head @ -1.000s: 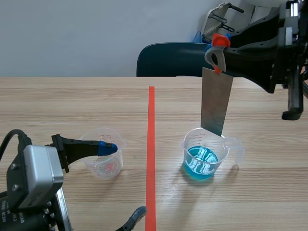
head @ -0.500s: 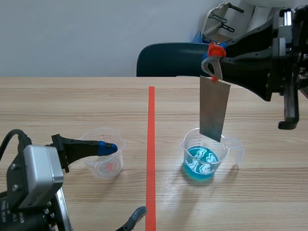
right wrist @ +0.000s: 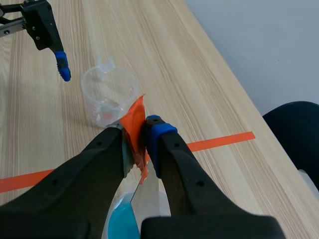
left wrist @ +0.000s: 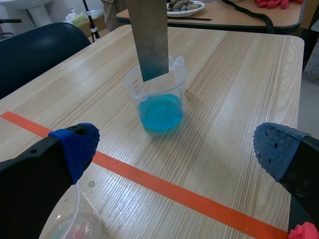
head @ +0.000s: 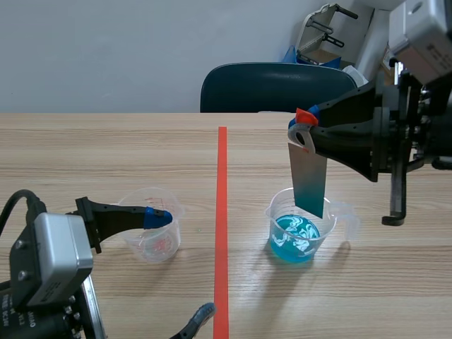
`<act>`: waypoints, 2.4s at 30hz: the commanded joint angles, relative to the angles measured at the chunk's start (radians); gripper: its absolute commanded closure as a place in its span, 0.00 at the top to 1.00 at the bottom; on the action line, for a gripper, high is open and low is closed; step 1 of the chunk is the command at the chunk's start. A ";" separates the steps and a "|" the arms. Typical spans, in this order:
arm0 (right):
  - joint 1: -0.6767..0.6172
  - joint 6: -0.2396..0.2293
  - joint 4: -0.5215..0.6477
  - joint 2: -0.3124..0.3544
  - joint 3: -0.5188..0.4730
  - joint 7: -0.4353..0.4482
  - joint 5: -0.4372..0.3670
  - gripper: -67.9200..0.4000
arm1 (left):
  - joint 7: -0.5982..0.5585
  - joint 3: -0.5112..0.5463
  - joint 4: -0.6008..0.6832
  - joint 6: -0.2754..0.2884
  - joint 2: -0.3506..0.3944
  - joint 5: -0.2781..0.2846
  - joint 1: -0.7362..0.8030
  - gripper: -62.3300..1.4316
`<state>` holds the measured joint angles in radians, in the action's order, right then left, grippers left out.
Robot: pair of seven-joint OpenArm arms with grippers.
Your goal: Do the redox reaction experiment
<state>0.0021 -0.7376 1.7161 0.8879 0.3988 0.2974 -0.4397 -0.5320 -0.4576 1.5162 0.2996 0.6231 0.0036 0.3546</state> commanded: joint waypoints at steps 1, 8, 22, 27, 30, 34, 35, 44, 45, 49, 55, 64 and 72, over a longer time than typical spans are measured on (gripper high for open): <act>0.014 -0.008 -0.010 -0.003 0.015 0.040 0.012 0.01 | -0.017 -0.004 0.008 0.002 -0.008 0.010 0.000 1.00; 0.015 -0.008 -0.108 -0.054 0.051 0.163 0.161 0.01 | -0.018 -0.004 0.008 0.002 -0.008 0.010 0.000 1.00; 0.071 -0.008 -0.246 -0.101 0.100 0.471 0.514 0.01 | -0.018 -0.004 0.008 0.002 -0.008 0.010 0.000 1.00; 0.122 -0.008 -0.295 -0.101 0.167 0.529 0.531 0.01 | -0.018 -0.004 0.008 0.002 -0.008 0.010 0.000 1.00; 0.146 -0.008 -0.316 -0.101 0.194 0.558 0.549 0.01 | -0.018 -0.004 0.008 0.002 -0.008 0.010 0.000 1.00; 0.150 -0.008 -0.318 -0.101 0.198 0.563 0.549 0.01 | -0.018 -0.004 0.008 0.002 -0.008 0.010 0.000 1.00; 0.150 -0.008 -0.318 -0.101 0.198 0.563 0.549 0.01 | -0.018 -0.004 0.008 0.002 -0.008 0.010 0.000 1.00; 0.150 -0.008 -0.318 -0.101 0.198 0.562 0.558 0.01 | -0.018 -0.004 0.008 0.002 -0.008 0.010 0.000 1.00; 0.150 -0.008 -0.318 -0.101 0.198 0.562 0.562 0.02 | -0.017 -0.004 0.008 0.002 -0.008 0.010 0.000 1.00; 0.150 -0.008 -0.318 -0.101 0.198 0.562 0.565 0.01 | -0.017 -0.004 0.008 0.002 -0.008 0.010 0.000 1.00; 0.150 -0.008 -0.318 -0.101 0.198 0.563 0.565 0.01 | -0.017 -0.004 0.008 0.002 -0.008 0.010 0.000 1.00; 0.150 -0.008 -0.318 -0.101 0.198 0.563 0.565 0.01 | -0.017 -0.004 0.008 0.002 -0.008 0.010 0.000 1.00; 0.148 -0.008 -0.318 -0.101 0.198 0.563 0.565 0.01 | -0.017 -0.004 0.008 0.002 -0.008 0.010 0.000 1.00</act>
<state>0.1379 -0.7380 1.3849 0.7780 0.6102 0.8410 0.1425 -0.5323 -0.4576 1.5162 0.2996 0.6231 0.0036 0.3546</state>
